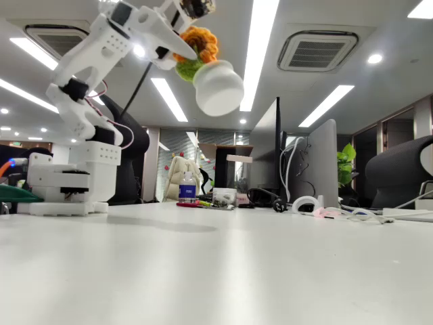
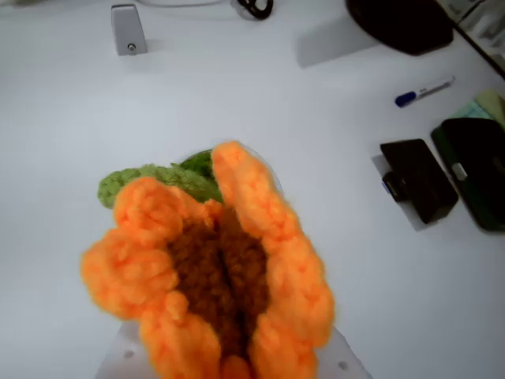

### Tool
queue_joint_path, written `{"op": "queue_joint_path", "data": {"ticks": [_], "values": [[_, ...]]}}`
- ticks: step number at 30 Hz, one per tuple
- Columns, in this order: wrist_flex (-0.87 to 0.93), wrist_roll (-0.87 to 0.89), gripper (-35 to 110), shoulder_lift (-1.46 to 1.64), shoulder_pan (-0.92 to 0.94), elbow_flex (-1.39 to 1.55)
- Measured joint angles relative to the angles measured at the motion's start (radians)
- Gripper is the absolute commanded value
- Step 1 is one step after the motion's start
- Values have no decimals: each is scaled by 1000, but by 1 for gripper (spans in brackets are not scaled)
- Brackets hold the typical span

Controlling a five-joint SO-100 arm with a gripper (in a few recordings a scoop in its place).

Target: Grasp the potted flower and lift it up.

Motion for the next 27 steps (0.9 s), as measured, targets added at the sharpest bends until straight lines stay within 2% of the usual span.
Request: {"op": "queue_joint_path", "data": {"ticks": [14, 27], "values": [[261, 17, 0, 561, 17, -21], [325, 38, 0, 597, 11, -169]]}}
